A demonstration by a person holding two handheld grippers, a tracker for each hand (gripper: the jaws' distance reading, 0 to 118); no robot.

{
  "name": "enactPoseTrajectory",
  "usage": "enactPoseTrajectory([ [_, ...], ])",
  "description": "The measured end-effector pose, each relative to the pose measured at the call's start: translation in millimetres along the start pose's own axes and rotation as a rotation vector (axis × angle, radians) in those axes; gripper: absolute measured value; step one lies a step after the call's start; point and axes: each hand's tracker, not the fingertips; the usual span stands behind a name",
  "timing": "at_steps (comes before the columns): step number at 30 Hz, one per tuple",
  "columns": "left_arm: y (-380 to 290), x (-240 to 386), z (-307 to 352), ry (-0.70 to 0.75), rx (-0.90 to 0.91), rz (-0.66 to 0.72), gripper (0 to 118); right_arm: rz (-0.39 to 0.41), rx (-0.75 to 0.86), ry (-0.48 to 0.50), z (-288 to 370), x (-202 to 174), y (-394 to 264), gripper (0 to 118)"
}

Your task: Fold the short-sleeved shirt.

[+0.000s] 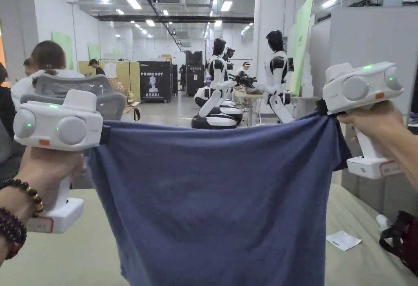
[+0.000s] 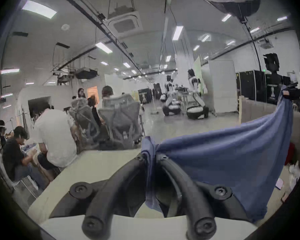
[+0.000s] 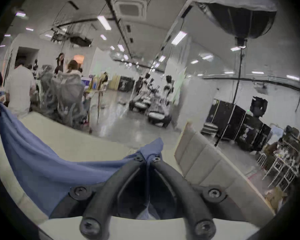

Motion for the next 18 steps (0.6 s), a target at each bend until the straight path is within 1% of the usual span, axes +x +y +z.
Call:
enactPoseTrajectory([
  [1,16.3,-3.6,-4.8,-0.001,0.011,0.004,6,-0.027,0.032,-0.009,5.5,7.0,13.0,1],
  [2,27.1,-4.8,-8.6,0.004,0.014,-0.002,6,-0.036,0.046,-0.007,8.6,10.5,21.3,1],
  [5,62.0,-5.5,-13.5,0.072,0.041,-0.055,6,-0.081,0.124,-0.019,13.4,19.0,50.4,1],
  [6,71.5,-6.1,-15.8,0.075,0.066,-0.040,6,-0.090,0.139,-0.023,17.2,19.4,59.7,1],
  [10,101.0,-10.5,-20.2,0.113,0.100,-0.067,6,-0.108,0.180,-0.040,21.6,19.0,87.6,1],
  [13,107.0,-16.2,-26.4,0.127,0.122,-0.057,6,-0.139,0.199,-0.047,18.3,18.1,94.5,1],
  [15,106.1,-17.8,-31.2,0.128,0.111,-0.044,6,-0.141,0.199,-0.038,13.7,18.0,95.1,1],
  [18,94.3,-13.9,-38.9,0.125,0.114,-0.062,6,-0.153,0.196,-0.038,5.3,15.0,85.7,1],
])
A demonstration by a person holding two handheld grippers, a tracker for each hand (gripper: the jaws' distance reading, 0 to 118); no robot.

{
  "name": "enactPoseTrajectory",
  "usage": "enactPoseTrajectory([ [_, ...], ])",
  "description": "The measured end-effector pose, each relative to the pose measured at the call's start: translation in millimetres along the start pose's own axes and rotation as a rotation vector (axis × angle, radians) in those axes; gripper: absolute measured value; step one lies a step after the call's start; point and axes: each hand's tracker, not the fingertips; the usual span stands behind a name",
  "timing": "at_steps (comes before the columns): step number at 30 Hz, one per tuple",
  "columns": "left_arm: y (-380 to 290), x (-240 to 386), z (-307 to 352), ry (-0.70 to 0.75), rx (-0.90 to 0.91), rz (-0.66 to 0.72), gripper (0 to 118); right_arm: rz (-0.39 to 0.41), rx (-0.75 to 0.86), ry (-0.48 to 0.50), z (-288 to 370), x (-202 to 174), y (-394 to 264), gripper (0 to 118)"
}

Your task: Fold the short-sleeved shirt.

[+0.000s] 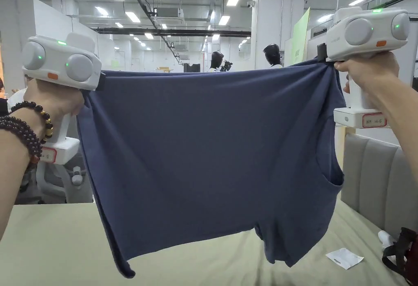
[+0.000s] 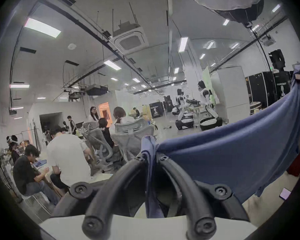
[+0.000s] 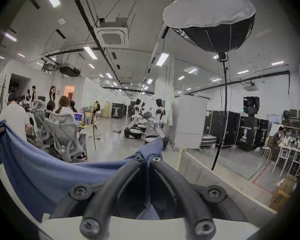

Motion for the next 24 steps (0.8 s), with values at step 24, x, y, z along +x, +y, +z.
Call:
enactPoseTrajectory([
  [24,-191.5,-6.7,103.9,-0.233,-0.132,0.119,6,-0.039,-0.176,0.103,99.5,0.4,-210.6,2],
])
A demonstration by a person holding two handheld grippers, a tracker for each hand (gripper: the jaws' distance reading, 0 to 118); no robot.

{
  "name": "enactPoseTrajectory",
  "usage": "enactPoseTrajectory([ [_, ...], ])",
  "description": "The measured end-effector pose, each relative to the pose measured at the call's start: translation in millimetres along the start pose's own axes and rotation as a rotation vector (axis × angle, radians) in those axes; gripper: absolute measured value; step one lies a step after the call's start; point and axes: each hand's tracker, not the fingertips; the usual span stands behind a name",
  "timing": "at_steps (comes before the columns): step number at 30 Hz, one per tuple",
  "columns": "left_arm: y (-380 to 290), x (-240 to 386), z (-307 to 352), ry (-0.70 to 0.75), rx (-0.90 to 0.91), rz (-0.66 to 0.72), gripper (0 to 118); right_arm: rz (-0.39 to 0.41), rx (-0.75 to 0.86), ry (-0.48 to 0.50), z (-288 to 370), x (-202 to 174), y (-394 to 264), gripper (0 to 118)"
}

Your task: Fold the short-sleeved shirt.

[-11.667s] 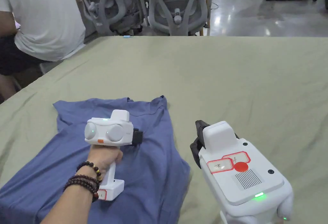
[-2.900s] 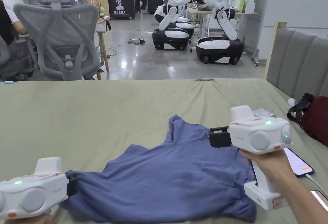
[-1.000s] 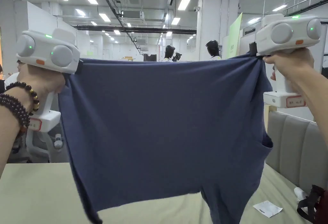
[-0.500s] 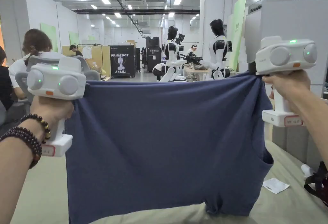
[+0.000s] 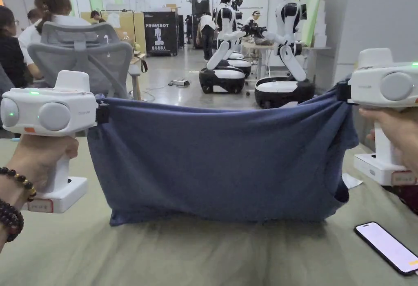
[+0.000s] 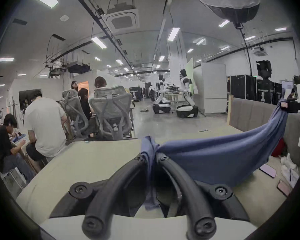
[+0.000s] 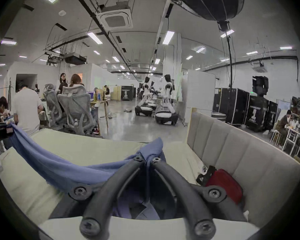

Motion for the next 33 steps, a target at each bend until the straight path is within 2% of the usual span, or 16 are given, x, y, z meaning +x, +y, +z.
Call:
enactPoseTrajectory([
  [4,-73.5,-0.8,74.4,-0.019,0.003,0.018,6,-0.022,0.004,0.012,75.1,1.9,-68.8,2],
  [7,-140.0,4.3,128.9,-0.020,-0.059,0.037,6,-0.083,-0.057,0.013,121.1,1.3,-131.7,2],
  [11,-215.9,9.2,169.0,-0.029,-0.183,0.090,6,-0.053,-0.186,0.005,154.6,-10.1,-209.2,2],
  [14,-259.3,10.6,176.5,-0.041,-0.276,0.076,6,0.002,-0.335,0.023,156.5,-19.3,-261.7,2],
  [18,-295.9,15.2,165.9,-0.036,-0.407,0.064,6,0.126,-0.584,0.028,129.4,-21.0,-316.7,2],
  [21,-307.2,16.4,160.2,-0.041,-0.435,0.091,6,0.086,-0.705,0.045,117.2,-19.5,-339.6,2],
  [22,-310.1,16.9,157.9,-0.041,-0.451,0.090,6,0.096,-0.728,0.050,118.1,-18.0,-345.3,2],
  [24,-313.1,18.5,156.2,-0.041,-0.477,0.087,7,0.088,-0.668,0.040,119.8,-18.6,-346.7,3],
  [25,-313.1,19.2,155.7,-0.038,-0.477,0.087,13,0.079,-0.669,0.038,122.4,-17.9,-344.2,11],
  [26,-312.2,18.7,156.0,-0.037,-0.475,0.085,23,0.074,-0.663,0.035,122.9,-17.3,-343.1,22],
  [27,-309.8,17.6,155.6,-0.033,-0.472,0.092,45,0.068,-0.630,0.031,124.4,-16.6,-340.9,44],
  [28,-306.5,16.1,157.7,-0.026,-0.454,0.106,85,0.081,-0.588,0.024,127.3,-16.5,-338.0,83],
  [29,-303.2,14.6,160.4,-0.008,-0.410,0.130,116,0.095,-0.570,0.005,129.7,-17.6,-335.3,109],
  [30,-299.1,13.1,165.0,0.007,-0.352,0.154,117,0.098,-0.555,-0.022,136.9,-18.7,-331.0,118],
  [31,-293.9,9.4,177.0,-0.008,-0.282,0.188,110,0.084,-0.550,-0.020,142.7,-19.3,-325.4,116],
  [33,-276.6,8.3,184.2,0.003,-0.228,0.225,113,0.015,-0.439,0.001,158.0,-22.9,-313.8,113],
])
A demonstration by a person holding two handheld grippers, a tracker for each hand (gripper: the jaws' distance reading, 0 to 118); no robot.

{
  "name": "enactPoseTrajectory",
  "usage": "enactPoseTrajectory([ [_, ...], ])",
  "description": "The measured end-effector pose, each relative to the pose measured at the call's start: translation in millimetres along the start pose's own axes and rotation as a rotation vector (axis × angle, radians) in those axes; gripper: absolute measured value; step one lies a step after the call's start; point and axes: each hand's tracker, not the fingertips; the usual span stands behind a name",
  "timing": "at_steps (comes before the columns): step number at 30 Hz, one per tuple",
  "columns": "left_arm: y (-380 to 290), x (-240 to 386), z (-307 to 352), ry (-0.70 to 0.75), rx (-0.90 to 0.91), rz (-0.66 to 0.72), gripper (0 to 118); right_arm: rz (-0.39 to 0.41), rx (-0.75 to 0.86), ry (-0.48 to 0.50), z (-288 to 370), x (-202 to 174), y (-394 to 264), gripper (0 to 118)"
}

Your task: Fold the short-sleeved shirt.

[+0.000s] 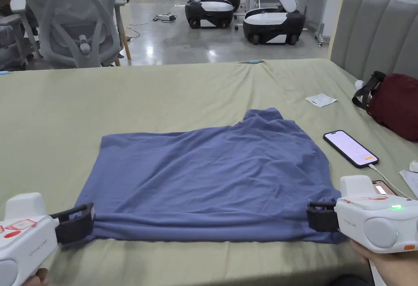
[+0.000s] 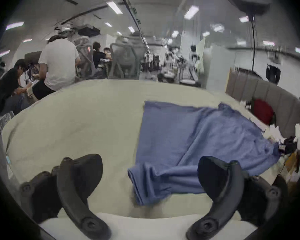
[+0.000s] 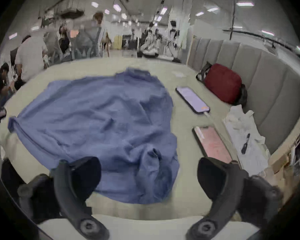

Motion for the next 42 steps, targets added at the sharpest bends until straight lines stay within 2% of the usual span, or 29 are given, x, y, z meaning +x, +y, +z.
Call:
enactPoseTrajectory([
  [2,8.0,4.5,10.3,0.015,-0.012,-0.009,118,-0.044,0.106,0.010,14.0,-4.9,-0.1,111],
  [3,8.0,2.6,22.9,0.021,0.019,-0.014,118,-0.058,0.171,0.010,23.9,-8.6,-1.5,110],
  [4,8.5,5.0,33.1,0.018,0.075,-0.029,113,-0.063,0.233,0.013,34.4,-12.7,-3.4,103],
  [5,8.7,7.5,41.6,0.023,0.109,-0.039,101,-0.073,0.289,0.012,45.0,-17.8,-4.5,92],
  [6,9.1,11.9,48.7,0.040,0.131,-0.053,81,-0.084,0.346,0.006,53.6,-22.0,-7.6,76],
  [7,8.4,17.0,54.2,0.075,0.146,-0.059,47,-0.089,0.372,-0.004,59.1,-25.6,-9.7,48],
  [8,6.4,20.1,58.6,0.106,0.164,-0.062,19,-0.089,0.382,-0.018,61.9,-28.5,-10.8,23],
  [9,3.0,22.4,61.9,0.124,0.187,-0.066,0,-0.073,0.374,-0.044,64.1,-32.8,-9.4,4],
  [10,-0.6,23.7,64.7,0.131,0.204,-0.058,0,-0.055,0.375,-0.081,65.4,-35.1,-10.0,0],
  [13,-4.2,24.6,57.9,0.082,0.151,-0.056,0,-0.060,0.356,-0.033,63.1,-34.2,-9.5,0],
  [16,-3.1,27.8,46.3,0.082,0.078,-0.080,1,-0.062,0.346,-0.037,61.7,-33.6,-10.5,0],
  [17,-3.3,26.0,39.7,0.083,0.051,-0.092,17,-0.058,0.343,-0.036,61.2,-32.5,-9.5,0],
  [18,-2.0,24.4,31.1,0.077,0.005,-0.106,45,-0.052,0.338,-0.032,61.0,-32.4,-9.4,0],
  [19,-1.8,23.0,20.9,0.081,-0.031,-0.105,84,-0.046,0.336,-0.029,60.5,-32.5,-9.3,0],
  [20,-2.3,20.6,10.4,0.079,-0.087,-0.115,97,-0.043,0.335,-0.029,59.7,-32.9,-9.4,0],
  [21,-3.4,19.1,-0.1,0.092,-0.136,-0.121,95,-0.039,0.330,-0.028,58.0,-32.6,-7.7,0],
  [22,-5.9,16.1,-10.7,0.092,-0.147,-0.129,85,-0.035,0.324,-0.028,57.1,-33.2,-7.7,0],
  [23,-7.2,13.7,-20.3,0.099,-0.176,-0.140,81,-0.034,0.322,-0.028,56.6,-33.8,-8.2,0],
  [27,-12.1,6.8,-48.5,0.104,-0.277,-0.129,80,-0.022,0.303,-0.020,51.8,-35.4,-8.7,0],
  [31,-15.4,7.8,-57.2,0.054,-0.338,-0.108,66,-0.004,0.280,-0.028,46.9,-36.2,-9.1,0],
  [34,-17.0,18.9,-55.1,0.060,-0.320,-0.123,27,0.003,0.259,-0.035,42.3,-35.0,-9.1,0],
  [36,-19.0,22.0,-54.0,0.117,-0.309,-0.194,8,-0.003,0.243,-0.034,39.6,-33.3,-9.2,0],
  [40,-15.8,18.7,-48.4,0.077,-0.307,-0.127,8,-0.006,0.217,-0.026,36.3,-26.5,-8.7,1],
  [41,-14.8,18.9,-47.3,0.066,-0.306,-0.114,8,-0.012,0.192,-0.008,33.0,-23.7,-8.0,8],
  [42,-14.3,19.1,-46.4,0.068,-0.305,-0.114,8,-0.020,0.165,-0.002,29.3,-20.7,-7.4,32],
])
